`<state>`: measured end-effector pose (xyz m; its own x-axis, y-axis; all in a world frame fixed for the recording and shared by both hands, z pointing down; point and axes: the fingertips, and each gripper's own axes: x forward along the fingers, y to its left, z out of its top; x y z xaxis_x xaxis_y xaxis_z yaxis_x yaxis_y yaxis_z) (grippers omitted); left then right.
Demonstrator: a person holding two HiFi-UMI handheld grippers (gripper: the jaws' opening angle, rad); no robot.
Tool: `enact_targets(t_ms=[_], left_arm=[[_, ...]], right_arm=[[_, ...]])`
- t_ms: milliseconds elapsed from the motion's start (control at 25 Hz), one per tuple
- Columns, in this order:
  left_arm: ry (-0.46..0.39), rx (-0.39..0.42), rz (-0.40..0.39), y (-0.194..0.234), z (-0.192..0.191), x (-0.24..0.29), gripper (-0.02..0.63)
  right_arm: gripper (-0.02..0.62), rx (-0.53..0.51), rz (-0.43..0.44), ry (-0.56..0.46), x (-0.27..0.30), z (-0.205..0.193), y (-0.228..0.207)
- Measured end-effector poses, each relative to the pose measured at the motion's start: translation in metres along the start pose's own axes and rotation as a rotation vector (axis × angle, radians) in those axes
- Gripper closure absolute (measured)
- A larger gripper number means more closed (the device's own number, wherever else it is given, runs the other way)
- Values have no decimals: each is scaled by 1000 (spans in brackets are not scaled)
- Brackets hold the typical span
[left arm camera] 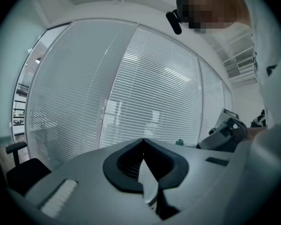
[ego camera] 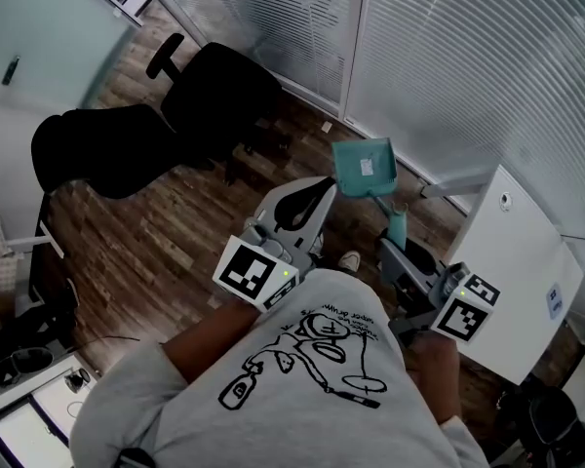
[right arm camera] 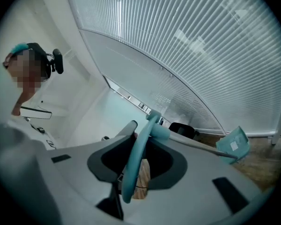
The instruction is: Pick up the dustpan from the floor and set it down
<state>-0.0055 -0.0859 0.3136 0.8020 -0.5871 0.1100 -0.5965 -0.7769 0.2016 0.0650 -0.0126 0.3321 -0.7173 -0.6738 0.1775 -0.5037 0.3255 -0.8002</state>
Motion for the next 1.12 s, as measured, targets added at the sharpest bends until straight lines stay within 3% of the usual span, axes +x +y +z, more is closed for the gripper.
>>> enact_targets(t_ms=[480, 1120], left_arm=[[-8, 9, -5, 6, 8, -1, 604], [-5, 14, 5, 5, 8, -3, 604]], right_arm=[[502, -16, 14, -31, -3, 20, 25], [502, -21, 10, -13, 0, 13, 13]])
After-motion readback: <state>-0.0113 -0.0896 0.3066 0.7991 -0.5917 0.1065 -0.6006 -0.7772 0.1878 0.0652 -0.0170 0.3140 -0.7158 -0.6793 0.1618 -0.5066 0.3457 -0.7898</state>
